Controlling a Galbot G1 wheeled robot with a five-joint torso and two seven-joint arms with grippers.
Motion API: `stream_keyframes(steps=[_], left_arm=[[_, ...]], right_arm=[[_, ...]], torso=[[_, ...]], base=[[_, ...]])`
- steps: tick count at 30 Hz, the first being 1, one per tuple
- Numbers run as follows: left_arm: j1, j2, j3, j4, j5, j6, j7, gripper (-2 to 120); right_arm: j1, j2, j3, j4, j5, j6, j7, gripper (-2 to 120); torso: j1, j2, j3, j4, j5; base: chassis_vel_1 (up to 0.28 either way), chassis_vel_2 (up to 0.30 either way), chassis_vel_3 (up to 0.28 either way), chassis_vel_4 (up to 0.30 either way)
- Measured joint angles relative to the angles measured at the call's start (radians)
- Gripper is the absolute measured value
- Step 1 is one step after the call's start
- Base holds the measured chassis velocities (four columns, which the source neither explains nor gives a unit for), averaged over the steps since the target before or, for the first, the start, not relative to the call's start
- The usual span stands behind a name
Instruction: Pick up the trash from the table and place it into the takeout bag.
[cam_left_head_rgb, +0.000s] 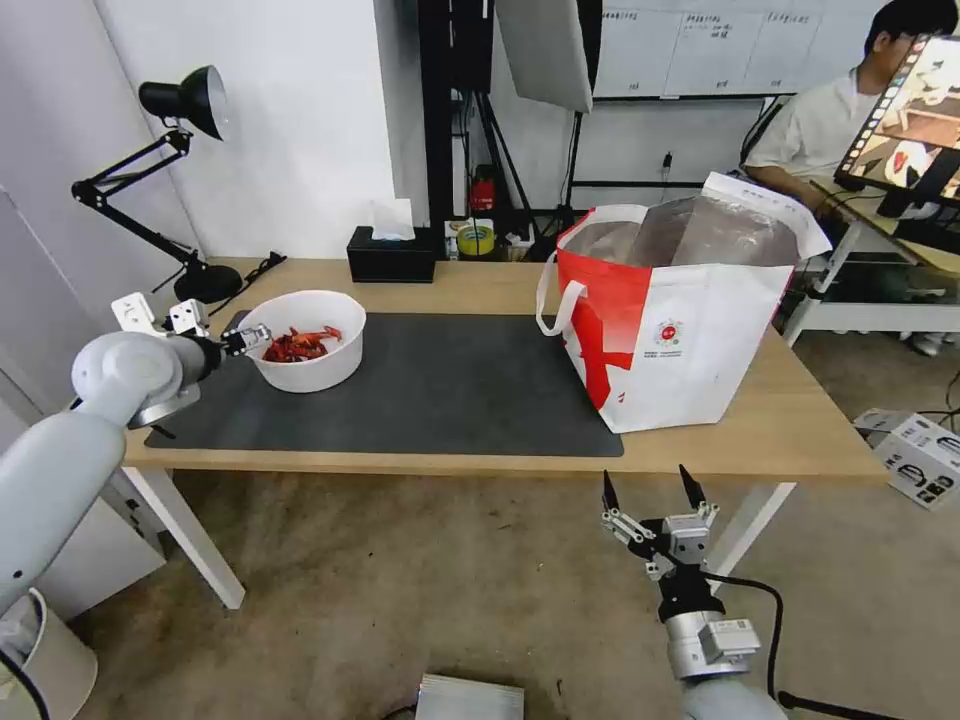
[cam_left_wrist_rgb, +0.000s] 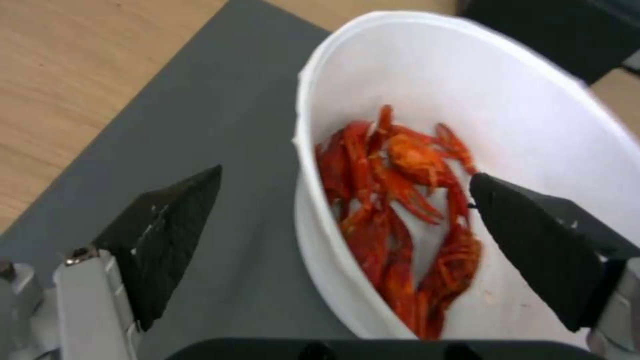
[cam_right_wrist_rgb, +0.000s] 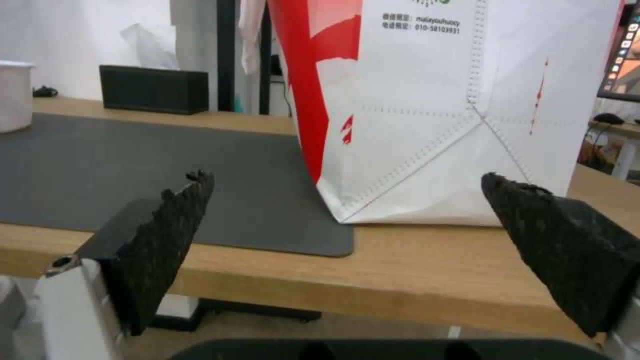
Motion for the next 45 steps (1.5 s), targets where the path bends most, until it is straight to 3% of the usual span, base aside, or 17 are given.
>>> stream_keyframes(steps=[3,5,9,11,13,15,28,45], left_arm=[[-0.014,-0.007,0.009,0.011,-0.001,0.013,-0.015,97],[-0.025,-0.008,0.022,0.018,-0.004,0.028,-0.030,86],[-0.037,-0.013,0.037,0.032,-0.008,0.036,-0.045,76],[-0.049,-0.016,0.049,0.044,-0.015,0.041,-0.054,65],[-0.053,-0.018,0.053,0.046,-0.016,0.043,-0.055,62],[-0.069,-0.020,0.066,0.054,-0.019,0.045,-0.056,50],[-0.111,-0.028,0.119,0.085,-0.030,0.071,-0.084,3],[-0.103,-0.014,0.114,0.038,-0.030,0.075,-0.085,0]], right_arm=[[0.000,0.000,0.001,0.000,0.001,0.000,0.001,98],[0.000,0.000,0.003,0.000,0.002,0.000,0.002,98],[-0.001,0.000,0.003,0.000,0.002,0.000,0.002,98],[-0.001,0.000,0.003,0.000,0.002,0.000,0.002,98],[-0.001,0.000,0.003,0.000,0.002,0.000,0.002,98],[-0.002,0.000,0.005,0.000,0.002,0.000,0.003,98],[-0.004,0.002,0.009,-0.001,0.003,0.000,0.006,97],[0.000,0.002,0.004,-0.006,0.004,0.001,0.006,97]], torso=[[0.000,0.000,0.000,0.0000,-0.0001],[0.000,0.000,0.000,0.0000,0.0000],[0.000,0.000,0.000,0.0000,0.0000],[0.000,0.000,0.000,0.0000,-0.0001],[0.000,0.000,0.000,0.0000,-0.0001],[0.000,0.000,0.000,0.0000,0.0000],[0.000,0.000,0.000,0.0000,0.0000],[0.000,0.000,0.000,0.0001,-0.0003]], base=[[0.000,0.000,0.000,0.000],[0.000,0.000,0.000,0.000],[0.000,0.000,0.000,0.000],[0.000,0.000,0.000,0.000],[0.000,0.000,0.000,0.000],[0.000,0.000,0.000,0.000],[0.000,0.000,0.000,0.000],[0.000,0.000,0.000,0.000]])
